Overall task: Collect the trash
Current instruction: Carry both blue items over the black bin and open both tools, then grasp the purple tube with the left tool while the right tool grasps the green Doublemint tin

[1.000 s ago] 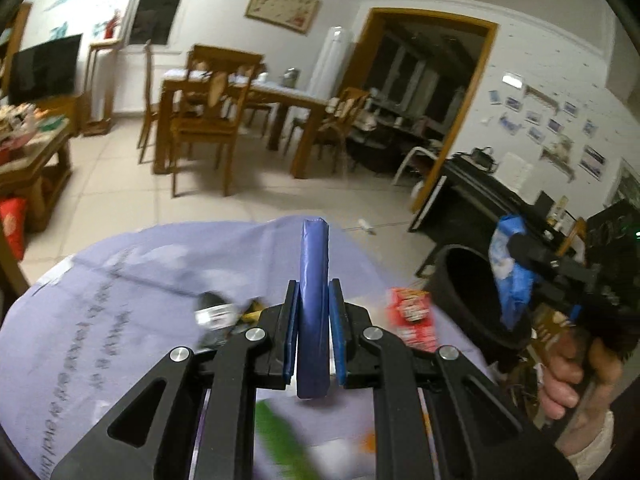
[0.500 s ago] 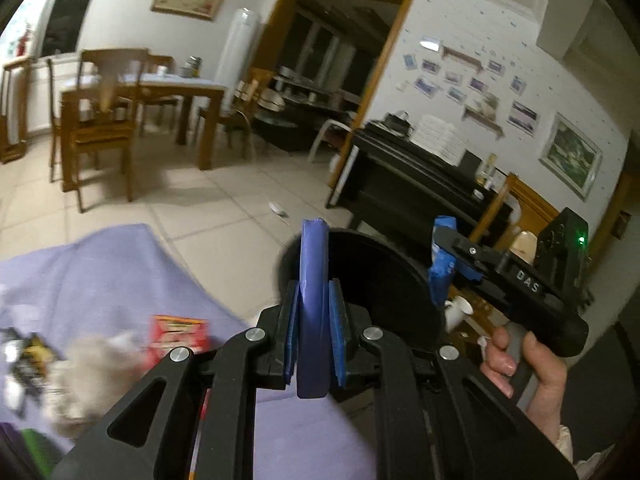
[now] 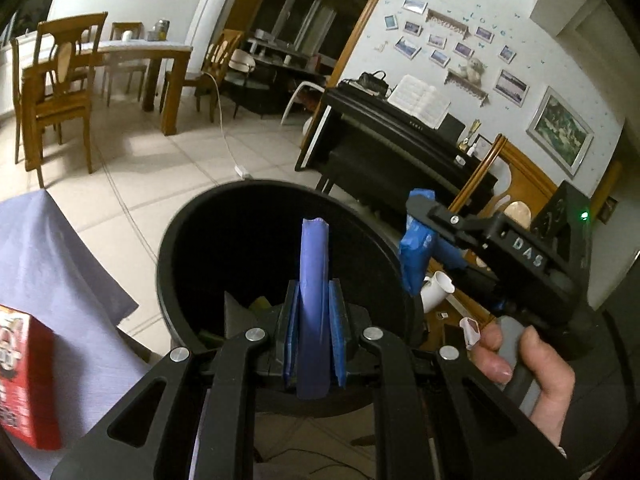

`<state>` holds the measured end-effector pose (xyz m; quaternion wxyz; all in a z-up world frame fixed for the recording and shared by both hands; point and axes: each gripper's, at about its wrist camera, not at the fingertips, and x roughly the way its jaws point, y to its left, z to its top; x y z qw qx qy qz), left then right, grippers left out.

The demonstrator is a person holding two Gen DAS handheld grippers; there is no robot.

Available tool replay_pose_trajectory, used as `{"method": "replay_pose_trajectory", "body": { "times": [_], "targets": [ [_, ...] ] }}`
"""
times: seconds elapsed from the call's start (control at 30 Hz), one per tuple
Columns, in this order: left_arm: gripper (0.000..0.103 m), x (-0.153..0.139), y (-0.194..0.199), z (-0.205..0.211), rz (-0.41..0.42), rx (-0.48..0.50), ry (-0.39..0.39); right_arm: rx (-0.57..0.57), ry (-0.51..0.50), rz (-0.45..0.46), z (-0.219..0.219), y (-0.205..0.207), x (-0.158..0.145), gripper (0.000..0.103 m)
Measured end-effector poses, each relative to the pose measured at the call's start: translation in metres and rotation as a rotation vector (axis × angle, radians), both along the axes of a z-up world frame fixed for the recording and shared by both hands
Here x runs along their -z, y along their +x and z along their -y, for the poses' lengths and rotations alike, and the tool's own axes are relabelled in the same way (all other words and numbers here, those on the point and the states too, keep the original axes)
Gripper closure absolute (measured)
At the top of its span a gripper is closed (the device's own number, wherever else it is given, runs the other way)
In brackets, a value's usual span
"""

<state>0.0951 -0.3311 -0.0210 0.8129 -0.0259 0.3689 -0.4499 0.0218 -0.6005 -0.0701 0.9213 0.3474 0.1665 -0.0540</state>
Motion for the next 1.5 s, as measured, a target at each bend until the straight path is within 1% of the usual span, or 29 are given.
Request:
{"method": "replay_pose_trajectory", "body": {
  "times": [0.1, 0.17, 0.33, 0.47, 0.57, 0.63, 0.67, 0.73, 0.8, 0.83, 0.87, 0.97, 1.07, 1.17, 1.2, 1.37, 1.43, 1.5],
  "targets": [
    [0.087, 0.007, 0.000, 0.003, -0.014, -0.001, 0.009, 0.008, 0.011, -0.009, 0.007, 0.003, 0.007, 0.050],
    [0.087, 0.011, 0.001, 0.003, -0.019, -0.001, 0.014, 0.009, 0.017, -0.013, 0.005, 0.005, 0.009, 0.050],
    [0.087, 0.011, -0.002, 0.011, -0.014, 0.001, 0.026, 0.001, 0.021, -0.018, 0.003, 0.008, 0.016, 0.050],
    [0.087, 0.009, -0.001, 0.016, -0.011, 0.002, 0.029, -0.001, 0.024, -0.020, 0.003, 0.013, 0.015, 0.050],
    [0.085, 0.007, 0.001, 0.017, -0.005, -0.013, 0.034, -0.002, 0.038, -0.023, 0.002, 0.015, 0.018, 0.047],
    [0.085, 0.006, 0.002, 0.017, -0.016, -0.014, 0.032, 0.004, 0.053, -0.024, 0.000, 0.015, 0.023, 0.041],
    [0.083, 0.005, 0.001, 0.017, -0.018, -0.014, 0.036, 0.006, 0.055, -0.025, -0.002, 0.016, 0.024, 0.039],
    [0.072, 0.004, 0.000, 0.017, -0.016, -0.017, 0.047, 0.008, 0.059, -0.025, -0.005, 0.017, 0.027, 0.031],
    [0.042, 0.002, -0.001, 0.013, -0.001, -0.037, 0.049, 0.006, 0.057, -0.026, -0.006, 0.017, 0.027, 0.031],
    [0.037, 0.001, -0.001, 0.010, 0.009, -0.049, 0.046, 0.005, 0.057, -0.029, -0.008, 0.018, 0.028, 0.031],
    [0.035, -0.001, -0.002, 0.007, 0.018, -0.059, 0.042, 0.004, 0.056, -0.029, -0.007, 0.018, 0.028, 0.031],
    [0.035, -0.004, -0.003, 0.003, 0.017, -0.071, 0.045, -0.003, 0.053, -0.030, -0.012, 0.020, 0.030, 0.030],
    [0.034, -0.008, -0.004, -0.010, 0.018, -0.090, 0.044, -0.018, 0.048, -0.032, -0.015, 0.023, 0.029, 0.030],
    [0.027, -0.013, -0.008, -0.034, 0.030, -0.131, 0.044, -0.037, 0.036, -0.037, -0.023, 0.027, 0.027, 0.030],
    [0.027, -0.015, -0.007, -0.040, 0.032, -0.144, 0.046, -0.047, 0.032, -0.040, -0.028, 0.029, 0.027, 0.030],
    [0.026, -0.019, -0.007, -0.098, 0.019, -0.247, 0.046, -0.115, -0.006, -0.064, -0.062, 0.042, 0.023, 0.030],
    [0.026, -0.021, -0.008, -0.131, 0.011, -0.302, 0.034, -0.161, -0.030, -0.079, -0.083, 0.051, 0.021, 0.027],
    [0.026, -0.023, -0.011, -0.166, 0.013, -0.363, 0.028, -0.205, -0.057, -0.092, -0.104, 0.058, 0.018, 0.027]
  ]
}}
